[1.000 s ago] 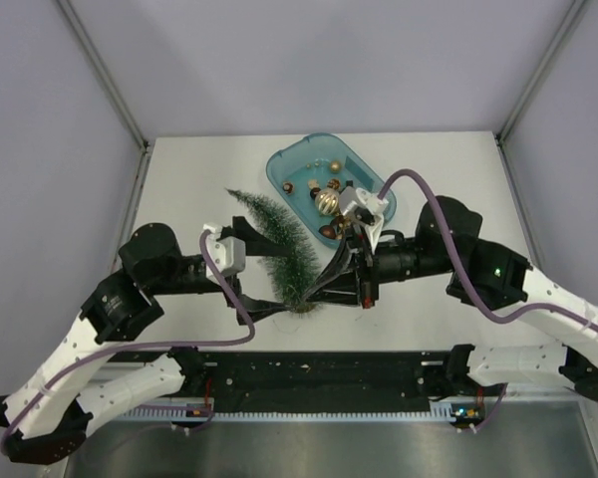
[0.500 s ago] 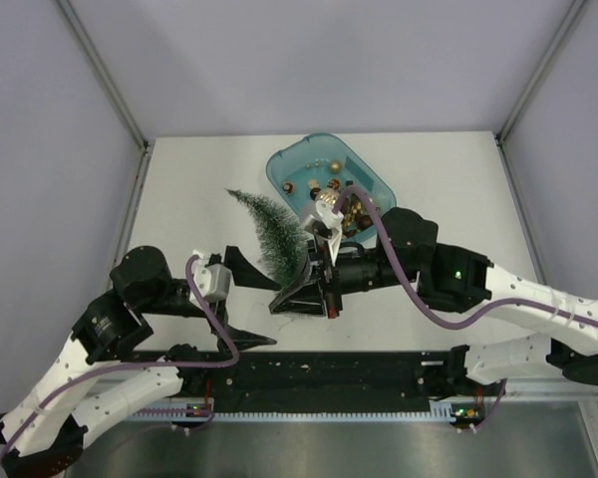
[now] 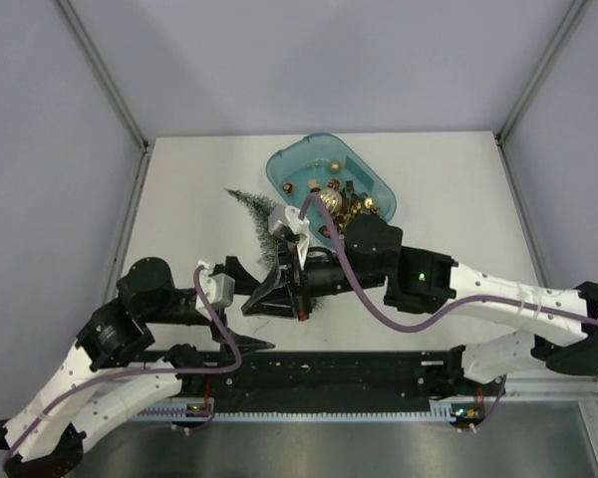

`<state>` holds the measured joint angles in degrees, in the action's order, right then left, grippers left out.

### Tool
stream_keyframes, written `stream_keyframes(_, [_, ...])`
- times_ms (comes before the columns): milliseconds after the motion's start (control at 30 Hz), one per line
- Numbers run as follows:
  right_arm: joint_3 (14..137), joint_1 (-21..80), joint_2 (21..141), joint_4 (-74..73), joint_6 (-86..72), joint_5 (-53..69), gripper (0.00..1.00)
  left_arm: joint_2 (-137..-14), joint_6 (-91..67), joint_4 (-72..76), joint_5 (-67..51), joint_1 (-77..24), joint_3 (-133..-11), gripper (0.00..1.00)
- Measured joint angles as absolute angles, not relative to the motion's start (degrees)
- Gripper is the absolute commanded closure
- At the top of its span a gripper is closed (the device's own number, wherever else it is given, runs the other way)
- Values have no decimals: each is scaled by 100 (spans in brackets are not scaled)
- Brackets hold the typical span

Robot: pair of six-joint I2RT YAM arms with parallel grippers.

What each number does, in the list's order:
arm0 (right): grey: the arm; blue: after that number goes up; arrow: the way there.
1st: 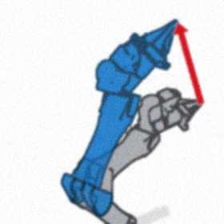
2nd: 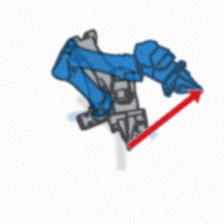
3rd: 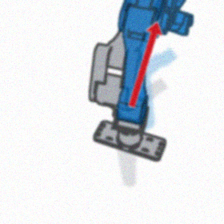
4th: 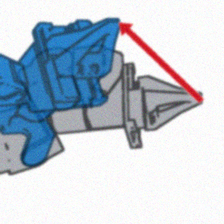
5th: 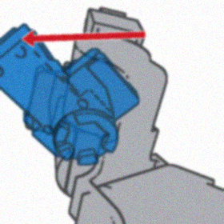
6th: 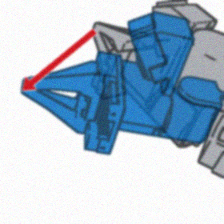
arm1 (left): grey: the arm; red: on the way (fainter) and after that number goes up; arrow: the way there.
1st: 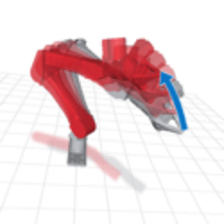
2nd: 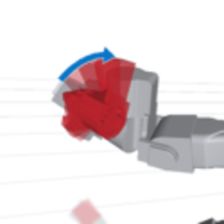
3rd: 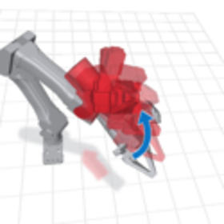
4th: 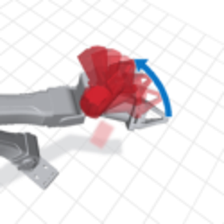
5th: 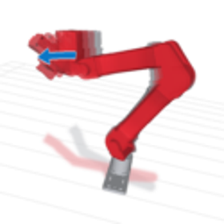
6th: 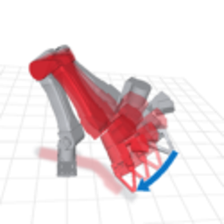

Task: Decorate the small christmas tree

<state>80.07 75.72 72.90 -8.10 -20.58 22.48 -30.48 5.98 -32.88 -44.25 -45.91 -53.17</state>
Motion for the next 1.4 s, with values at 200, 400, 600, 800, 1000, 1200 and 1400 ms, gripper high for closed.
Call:
stream_keyframes(200, [8007, 7603, 7419, -646, -2069, 2204, 100, -2867, 908, -3505, -4274, -4589, -5183, 41])
stream_keyframes(400, [8005, 7605, 7393, -489, -2104, 2121, 100, -2751, 1219, -3769, -4254, -4589, -5162, 87])
stream_keyframes(600, [7942, 7607, 7323, -414, -2158, 2014, 100, -2512, 1542, -4062, -4082, -4582, -5166, 97])
stream_keyframes(800, [7874, 7612, 7312, -532, -2213, 1872, 74, -2290, 2038, -4746, -3802, -4576, -5288, 100])
stream_keyframes(1000, [7874, 7614, 7312, -947, -2220, 1752, 59, -1896, 2580, -5561, -3236, -4574, -5531, 100])
stream_keyframes(1200, [7874, 7614, 7279, -1293, -2213, 1643, 54, -1772, 2829, -5940, -2303, -4574, -5957, 100])
stream_keyframes(1400, [7935, 7614, 7251, -1747, -2075, 1450, 51, -1660, 3164, -6351, -1660, -4567, -6488, 100])
